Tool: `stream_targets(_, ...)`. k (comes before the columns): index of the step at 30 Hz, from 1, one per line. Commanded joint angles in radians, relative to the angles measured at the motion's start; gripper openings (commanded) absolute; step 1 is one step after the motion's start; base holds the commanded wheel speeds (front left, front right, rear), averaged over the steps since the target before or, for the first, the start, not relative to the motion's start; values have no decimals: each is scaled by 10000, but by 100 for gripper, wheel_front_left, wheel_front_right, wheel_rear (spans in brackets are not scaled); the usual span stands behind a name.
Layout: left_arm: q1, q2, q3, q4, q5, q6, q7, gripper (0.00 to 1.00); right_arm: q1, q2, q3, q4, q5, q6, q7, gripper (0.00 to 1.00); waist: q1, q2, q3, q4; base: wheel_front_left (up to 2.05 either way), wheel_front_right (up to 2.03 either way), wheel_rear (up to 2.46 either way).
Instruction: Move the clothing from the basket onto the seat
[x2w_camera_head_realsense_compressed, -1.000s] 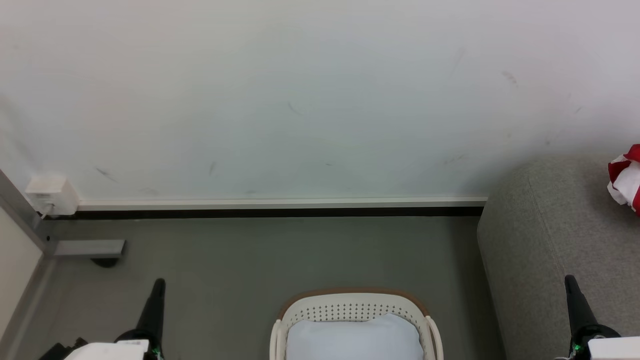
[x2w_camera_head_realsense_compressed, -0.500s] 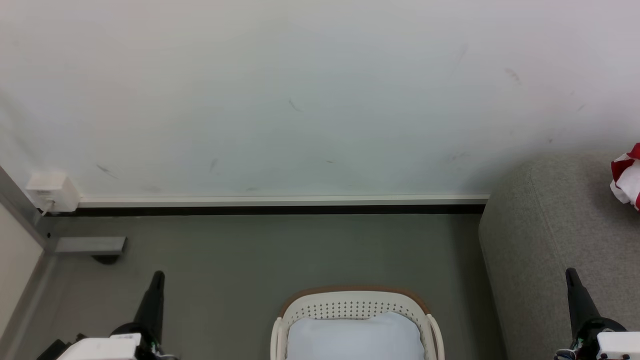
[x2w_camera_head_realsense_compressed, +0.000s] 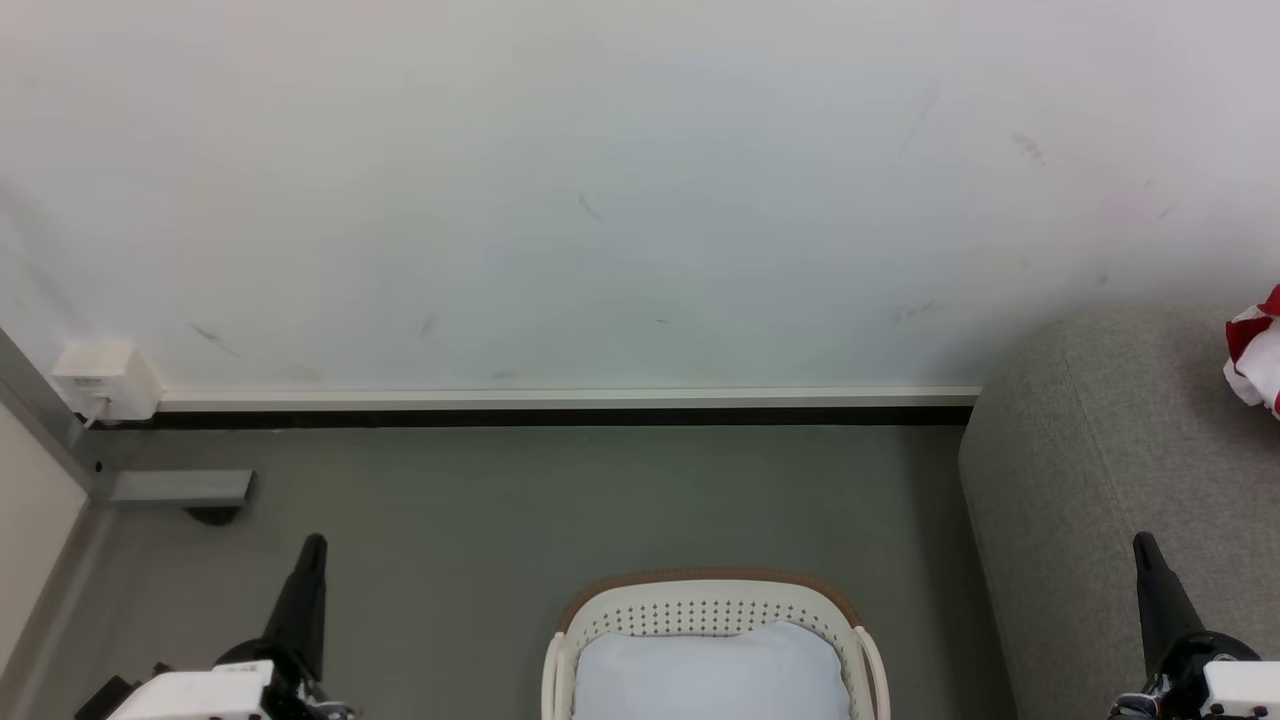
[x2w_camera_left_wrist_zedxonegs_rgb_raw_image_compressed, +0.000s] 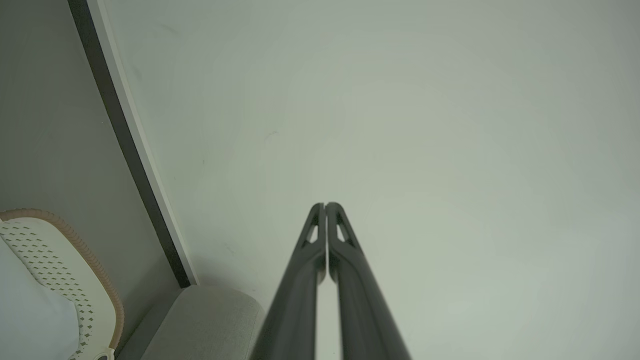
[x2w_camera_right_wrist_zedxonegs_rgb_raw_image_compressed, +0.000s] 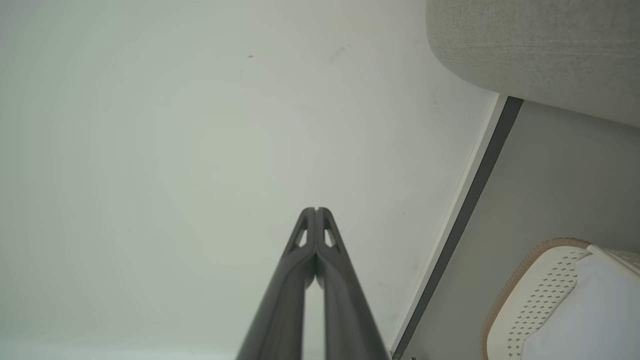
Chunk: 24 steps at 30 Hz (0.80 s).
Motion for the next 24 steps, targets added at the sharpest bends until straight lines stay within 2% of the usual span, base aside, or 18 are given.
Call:
stream_targets(1, -86, 73, 22, 4, -126, -65, 49, 0, -142, -87, -37, -54, 12, -21, 32, 0, 0, 0, -1, 0, 0, 0, 0)
stream_targets(24, -83, 71, 20, 2, -128, -56, 45, 0, -140, -87, -36, -55, 13, -21, 31, 0, 0, 0, -1, 0, 0, 0, 0)
